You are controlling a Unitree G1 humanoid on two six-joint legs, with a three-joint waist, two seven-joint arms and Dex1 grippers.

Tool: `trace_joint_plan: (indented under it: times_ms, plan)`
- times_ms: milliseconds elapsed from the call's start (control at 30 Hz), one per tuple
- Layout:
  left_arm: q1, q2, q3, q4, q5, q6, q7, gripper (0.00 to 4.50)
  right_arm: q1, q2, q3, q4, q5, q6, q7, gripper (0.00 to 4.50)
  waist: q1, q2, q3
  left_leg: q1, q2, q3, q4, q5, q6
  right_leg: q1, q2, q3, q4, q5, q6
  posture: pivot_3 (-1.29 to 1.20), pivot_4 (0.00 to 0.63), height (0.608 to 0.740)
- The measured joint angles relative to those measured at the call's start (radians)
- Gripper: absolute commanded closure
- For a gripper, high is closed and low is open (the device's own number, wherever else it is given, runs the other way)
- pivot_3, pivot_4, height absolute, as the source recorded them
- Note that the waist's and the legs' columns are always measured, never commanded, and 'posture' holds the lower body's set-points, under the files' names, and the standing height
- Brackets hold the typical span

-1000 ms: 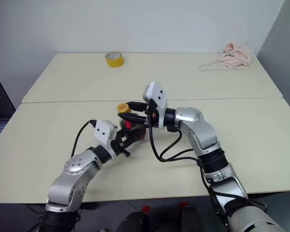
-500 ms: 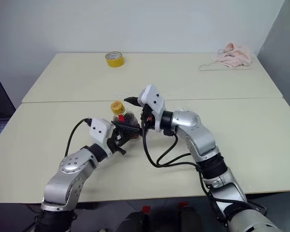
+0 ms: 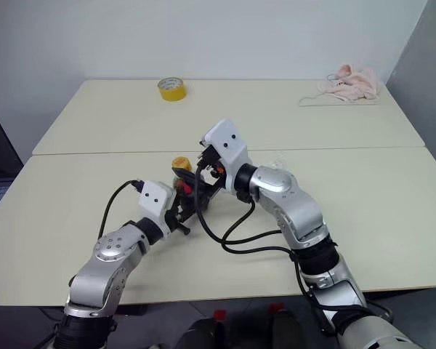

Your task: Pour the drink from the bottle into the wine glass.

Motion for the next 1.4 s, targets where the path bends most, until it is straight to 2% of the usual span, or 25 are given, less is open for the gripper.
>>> trace_joint_plan:
  times_ms: [133,200,300,500,767,1033,1233,1400]
  plan:
    - [0.0,0.0,-0.001,0.0,0.0,0.0,0.0,3.26,-0.002,0.001,0.015,-0.004,-0.022,0.001,-0.013,0.0,0.0,0.0,0.0,0.0,0.0,0.0,0.0,0.0,0.0,0.0,0.0,0.0,0.0,0.0,0.0,0.0,0.15,0.74]
    - [0.0,0.0,-0.001,0.0,0.0,0.0,0.001,3.26,-0.002,0.0,0.015,-0.004,-0.023,0.002,-0.013,0.38,0.0,0.0,0.0,0.0,0.0,0.0,0.0,0.0,0.0,0.0,0.0,0.0,0.0,0.0,0.0,0.0,0.15,0.74]
    - [0.0,0.0,-0.005,0.002,0.001,0.0,0.001,3.26,-0.002,-0.01,0.023,-0.004,-0.024,0.005,-0.003,1.22,0.0,0.0,0.0,0.0,0.0,0.0,0.0,0.0,0.0,0.0,0.0,0.0,0.0,0.0,0.0,0.0,0.15,0.74]
    - [0.0,-0.002,-0.009,0.013,0.012,0.0,0.002,3.26,-0.003,-0.013,0.048,-0.005,-0.022,0.013,0.014,3.29,0.0,0.0,0.0,0.0,0.0,0.0,0.0,0.0,0.0,0.0,0.0,0.0,0.0,0.0,0.0,0.0,0.15,0.74]
    - [-0.001,-0.002,-0.008,0.012,0.013,-0.002,-0.001,3.26,-0.005,-0.02,0.044,-0.002,-0.016,0.005,0.035,3.3,0.0,0.0,0.0,0.0,0.0,0.0,0.0,0.0,0.0,0.0,0.0,0.0,0.0,0.0,0.0,0.0,0.15,0.74]
    - [0.008,0.011,-0.003,-0.023,-0.001,-0.002,-0.022,3.35,-0.041,-0.085,0.031,0.156,0.016,-0.267,0.277,3.3,0.0,0.0,0.0,0.0,0.0,0.0,0.0,0.0,0.0,0.0,0.0,0.0,0.0,0.0,0.0,0.0,0.15,0.74]
    - [0.023,0.016,0.014,-0.04,-0.012,0.005,-0.026,3.35,-0.126,-0.081,0.014,0.381,0.031,-0.457,0.46,3.3,-0.002,0.0,0.0,0.0,0.0,0.0,0.0,0.0,0.0,0.0,0.0,0.0,0.0,0.0,0.0,0.0,0.15,0.74]
    - [0.033,0.016,0.023,-0.049,-0.024,0.024,-0.026,3.35,-0.174,-0.061,0.011,0.523,0.034,-0.567,0.536,3.3,-0.001,0.0,0.0,0.0,0.0,0.0,0.0,0.0,0.0,0.001,0.0,0.0,-0.001,0.0,0.0,0.0,0.15,0.74]
